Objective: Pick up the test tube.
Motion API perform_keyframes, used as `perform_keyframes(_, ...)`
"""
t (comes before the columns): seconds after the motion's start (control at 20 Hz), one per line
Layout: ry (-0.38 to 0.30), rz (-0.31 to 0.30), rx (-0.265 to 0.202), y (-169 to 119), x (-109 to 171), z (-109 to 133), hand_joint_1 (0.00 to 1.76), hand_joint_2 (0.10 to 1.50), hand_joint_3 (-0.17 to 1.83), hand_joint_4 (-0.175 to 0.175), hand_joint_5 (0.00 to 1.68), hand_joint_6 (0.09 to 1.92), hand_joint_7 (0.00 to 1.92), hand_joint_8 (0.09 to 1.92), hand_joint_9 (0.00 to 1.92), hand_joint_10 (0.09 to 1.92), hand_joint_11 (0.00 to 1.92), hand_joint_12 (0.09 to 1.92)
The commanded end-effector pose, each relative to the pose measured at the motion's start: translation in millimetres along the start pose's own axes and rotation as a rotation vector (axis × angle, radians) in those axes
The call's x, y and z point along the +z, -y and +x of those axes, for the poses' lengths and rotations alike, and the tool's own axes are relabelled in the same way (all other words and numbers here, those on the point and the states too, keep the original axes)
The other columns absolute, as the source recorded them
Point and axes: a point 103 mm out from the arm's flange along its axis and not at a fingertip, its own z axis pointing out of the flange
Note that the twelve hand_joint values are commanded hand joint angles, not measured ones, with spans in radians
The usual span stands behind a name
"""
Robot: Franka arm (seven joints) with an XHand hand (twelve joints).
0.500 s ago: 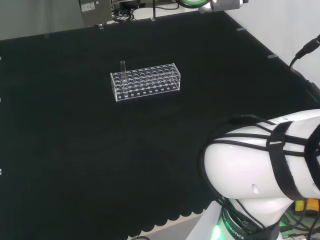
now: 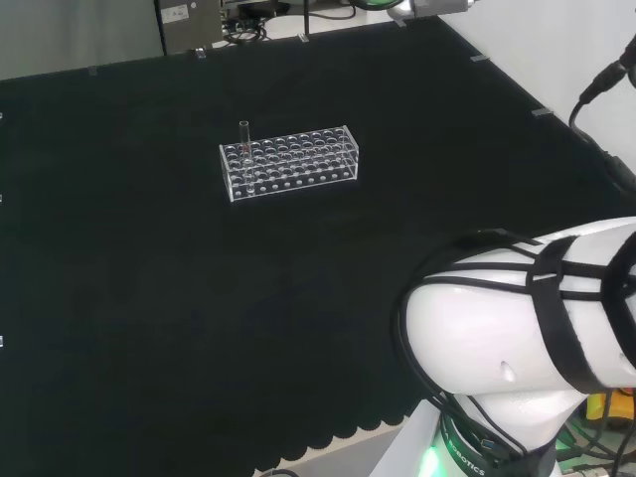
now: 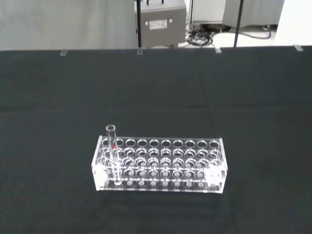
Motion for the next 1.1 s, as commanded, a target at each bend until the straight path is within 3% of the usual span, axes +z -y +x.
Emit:
perform_keyframes(0.05, 0.011, 0.024, -0.023, -24, 1, 3, 0.44, 0.89, 0.32, -0.008, 0.0, 0.09, 0.04, 0.09, 0.04, 0.09, 0.0, 0.73)
perform_keyframes(0.45, 0.035, 0.076, -0.094, -79, 13, 21, 0.44, 0.92, 0.25, -0.012, 0.0, 0.09, 0.06, 0.09, 0.07, 0.09, 0.0, 0.87)
perform_keyframes(0.8, 0.043, 0.157, -0.125, -116, 38, 34, 0.45, 0.93, 0.22, -0.014, 0.0, 0.09, 0.07, 0.09, 0.09, 0.09, 0.0, 0.94)
perform_keyframes(1.1, 0.056, 0.249, -0.122, -147, 75, 40, 0.45, 0.96, 0.17, -0.015, 0.0, 0.09, 0.0, 0.28, 0.0, 0.34, 0.0, 0.99)
